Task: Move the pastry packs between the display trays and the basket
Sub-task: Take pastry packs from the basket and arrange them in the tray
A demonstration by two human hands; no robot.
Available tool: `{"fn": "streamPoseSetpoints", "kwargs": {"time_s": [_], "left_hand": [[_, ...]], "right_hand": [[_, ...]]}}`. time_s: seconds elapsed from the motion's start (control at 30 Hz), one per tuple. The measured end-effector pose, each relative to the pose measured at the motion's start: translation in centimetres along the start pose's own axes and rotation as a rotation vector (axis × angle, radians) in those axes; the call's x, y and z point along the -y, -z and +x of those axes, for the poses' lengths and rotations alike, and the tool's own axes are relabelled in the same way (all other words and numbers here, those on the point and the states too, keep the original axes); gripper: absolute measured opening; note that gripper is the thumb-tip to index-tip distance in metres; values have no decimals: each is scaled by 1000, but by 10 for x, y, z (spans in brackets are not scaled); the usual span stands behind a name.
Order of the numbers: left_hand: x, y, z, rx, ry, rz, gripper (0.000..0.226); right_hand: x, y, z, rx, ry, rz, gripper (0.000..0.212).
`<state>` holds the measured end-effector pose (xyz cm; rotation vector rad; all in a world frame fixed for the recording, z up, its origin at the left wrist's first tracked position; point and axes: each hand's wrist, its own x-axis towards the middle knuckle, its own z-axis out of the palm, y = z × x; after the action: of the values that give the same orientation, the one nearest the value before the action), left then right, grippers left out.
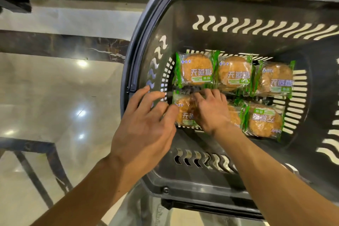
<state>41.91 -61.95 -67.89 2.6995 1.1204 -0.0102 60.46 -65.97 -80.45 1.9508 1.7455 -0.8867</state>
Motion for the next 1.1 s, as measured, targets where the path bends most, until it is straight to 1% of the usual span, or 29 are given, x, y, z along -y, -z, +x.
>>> {"fn": "streamPoseSetpoints", "kwargs": {"time_s": [0.03,0.1,0.2,0.27,0.33,0.43,0.57,0.63,0.7,0.8,0.87,0.93,1.0,1.03,1.1], "left_hand": [[0,0,0,-1,1,-7,13],[2,0,-1,24,-12,-15,14],[-1,16,3,102,-31,-60,20],[-10,49,11,131,-24,-119,26],[-19,108,21,101,-11,-154,33],[-16,229,33,-35,25,-172,36],[19,406,42,-331,95,-154,41],[40,486,44,-460,46,-126,41],[62,554,49,-577,-7,-94,42],[107,635,62,-720,-75,-66,45],[145,676,74,-784,-126,-67,45],[188,711,89,-832,-150,-61,44],[232,733,105,-832,-124,-45,44],[253,739,112,-792,-97,-36,45],[281,740,124,-637,-26,-19,53]], "right_hand": [[-1,2,-4,7,-8,25,70],[-2,12,-22,-49,-8,120,69],[0,48,-72,-197,11,238,53],[1,90,-113,-292,17,264,45],[2,146,-159,-352,44,294,43],[10,249,-227,-479,113,343,42],[50,407,-301,-786,170,375,40],[82,483,-332,-924,207,359,40],[116,548,-352,-1043,251,341,39],[170,631,-361,-1239,284,268,38],[207,674,-354,-1334,274,218,38],[242,709,-343,-1384,257,212,39],[272,738,-327,-1358,254,235,40],[285,750,-316,-1325,244,240,42],[299,762,-294,-1245,197,232,45]]}}
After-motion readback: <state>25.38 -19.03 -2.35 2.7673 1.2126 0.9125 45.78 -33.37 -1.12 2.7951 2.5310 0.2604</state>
